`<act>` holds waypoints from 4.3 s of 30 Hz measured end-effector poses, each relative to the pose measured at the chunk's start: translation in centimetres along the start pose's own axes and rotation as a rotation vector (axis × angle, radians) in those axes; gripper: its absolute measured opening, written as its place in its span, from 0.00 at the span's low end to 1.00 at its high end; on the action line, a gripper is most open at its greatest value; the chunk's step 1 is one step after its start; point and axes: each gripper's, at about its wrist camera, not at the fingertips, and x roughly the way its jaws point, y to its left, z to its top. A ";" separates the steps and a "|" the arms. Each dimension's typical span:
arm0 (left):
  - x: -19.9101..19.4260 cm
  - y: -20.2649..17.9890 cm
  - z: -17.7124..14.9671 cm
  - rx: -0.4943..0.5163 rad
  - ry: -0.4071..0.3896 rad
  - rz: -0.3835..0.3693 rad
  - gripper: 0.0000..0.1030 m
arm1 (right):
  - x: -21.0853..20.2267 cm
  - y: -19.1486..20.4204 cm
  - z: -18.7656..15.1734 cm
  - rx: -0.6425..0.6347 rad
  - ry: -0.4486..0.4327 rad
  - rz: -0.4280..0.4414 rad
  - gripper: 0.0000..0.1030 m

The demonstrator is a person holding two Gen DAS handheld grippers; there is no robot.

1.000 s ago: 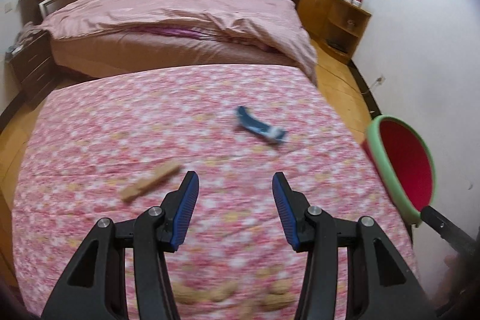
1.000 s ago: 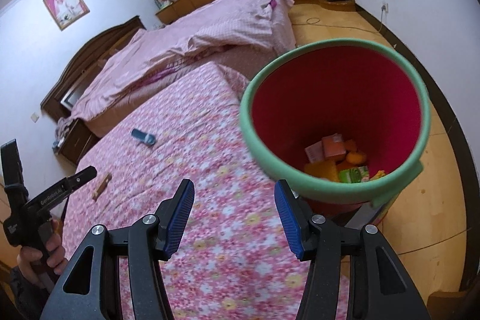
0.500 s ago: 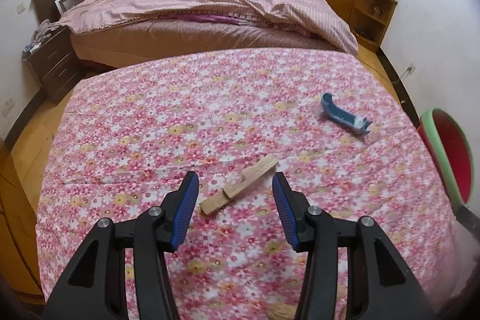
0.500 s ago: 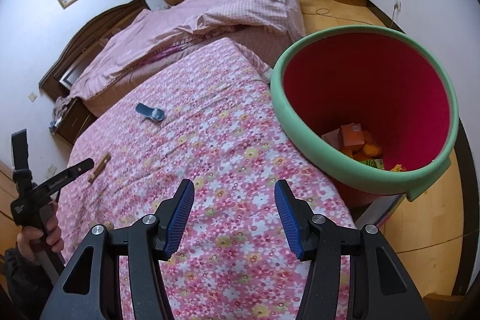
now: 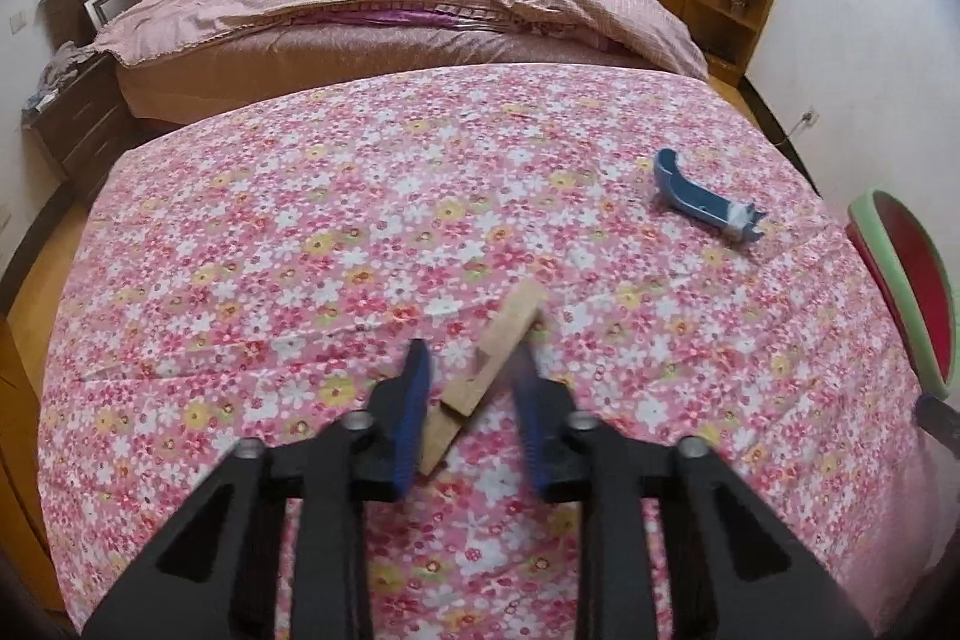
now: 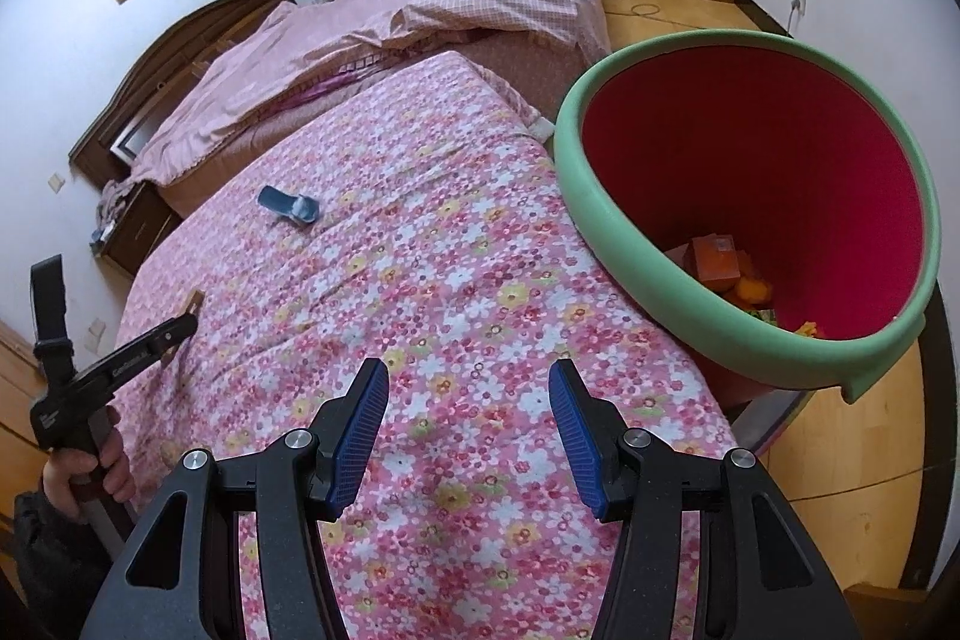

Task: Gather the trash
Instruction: 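Close the left gripper on the wooden stick and lift it, then grasp the blue plastic clip with the right gripper while the left holds the stick, then carry the wooden stick and blue clip over the red bucket, then open both grippers to drop the stick and clip into the bucket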

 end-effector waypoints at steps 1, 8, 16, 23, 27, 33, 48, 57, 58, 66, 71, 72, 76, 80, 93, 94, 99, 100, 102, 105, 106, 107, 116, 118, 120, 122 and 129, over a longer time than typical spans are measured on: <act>-0.1 0.0 -0.1 0.000 0.002 -0.007 0.16 | 0.1 0.1 0.1 -0.002 0.003 0.002 0.55; -0.5 0.1 -0.1 -0.114 0.007 -0.054 0.09 | 1.6 2.2 1.3 -0.052 -0.002 0.018 0.55; -0.3 1.6 -0.5 -0.229 -0.059 0.004 0.09 | 4.8 5.4 4.2 -0.133 -0.009 0.033 0.55; -0.9 3.0 -1.1 -0.257 -0.100 0.015 0.09 | 8.3 8.4 6.2 -0.206 0.012 0.034 0.55; -1.4 4.3 -1.7 -0.279 -0.107 -0.004 0.09 | 9.9 10.3 7.3 -0.269 -0.013 0.035 0.55; -2.0 4.7 -2.4 -0.289 -0.110 -0.014 0.09 | 12.0 12.7 8.5 -0.340 -0.019 0.057 0.55; -1.6 4.6 -1.9 -0.298 -0.110 -0.021 0.09 | 12.6 11.7 7.5 -0.280 -0.034 0.017 0.21; -1.9 4.8 -1.9 -0.313 -0.114 -0.032 0.09 | 10.8 10.8 6.7 -0.236 -0.014 0.048 0.20; -2.0 4.8 -2.0 -0.314 -0.114 -0.034 0.09 | 10.2 10.6 6.5 -0.229 -0.015 0.050 0.20; -3.0 5.1 -2.2 -0.327 -0.142 -0.069 0.09 | 5.6 8.7 3.8 -0.202 -0.033 0.072 0.20; -4.2 4.8 -2.3 -0.330 -0.169 -0.097 0.09 | 1.8 6.1 2.1 -0.166 -0.066 0.059 0.20; -4.5 4.6 -2.4 -0.325 -0.177 -0.105 0.09 | 1.5 5.7 2.0 -0.160 -0.068 0.055 0.20; -5.5 3.8 -2.4 -0.300 -0.199 -0.128 0.09 | -1.5 2.9 1.1 -0.114 -0.102 0.022 0.20; -6.2 2.6 -2.2 -0.298 -0.194 -0.122 0.09 | -3.8 0.1 0.6 -0.058 -0.132 -0.010 0.20; -10.7 -6.1 -2.0 -0.154 -0.192 -0.235 0.09 | -8.0 -7.2 -0.9 0.105 -0.207 -0.023 0.20; -11.1 -6.9 -1.8 -0.140 -0.193 -0.248 0.09 | -8.2 -8.0 -1.0 0.127 -0.209 -0.019 0.20; -12.0 -11.1 -1.1 -0.077 -0.185 -0.288 0.09 | -9.1 -10.5 -0.8 0.167 -0.228 -0.015 0.20; -12.0 -12.1 -1.0 -0.062 -0.179 -0.293 0.09 | -9.3 -11.2 -0.6 0.170 -0.234 -0.018 0.20; -11.6 -13.8 -0.7 -0.038 -0.163 -0.304 0.09 | -9.8 -12.5 -0.1 0.185 -0.244 -0.025 0.20; -10.8 -16.6 -0.2 0.000 -0.134 -0.332 0.09 | -10.2 -14.2 0.5 0.203 -0.257 -0.027 0.20; -10.6 -17.4 0.0 0.011 -0.128 -0.339 0.09 | -10.3 -14.7 0.7 0.205 -0.260 -0.028 0.20; -10.2 -18.2 0.2 0.023 -0.122 -0.344 0.09 | -10.3 -14.9 0.8 0.206 -0.263 -0.029 0.20; -6.0 -26.4 1.0 0.150 -0.055 -0.415 0.09 | -9.5 -18.1 2.0 0.239 -0.271 -0.008 0.20; -4.9 -27.7 1.2 0.167 -0.036 -0.426 0.09 | -9.3 -18.6 2.1 0.243 -0.272 -0.003 0.20; -3.9 -28.8 1.3 0.182 -0.019 -0.432 0.09 | -9.2 -18.8 2.2 0.244 -0.271 0.000 0.20; -3.0 -29.8 1.4 0.197 -0.003 -0.427 0.09 | -8.9 -19.0 2.4 0.246 -0.268 -0.001 0.20; 0.0 -31.5 1.4 0.230 0.046 -0.413 0.09 | -8.0 -19.8 2.7 0.263 -0.254 0.001 0.20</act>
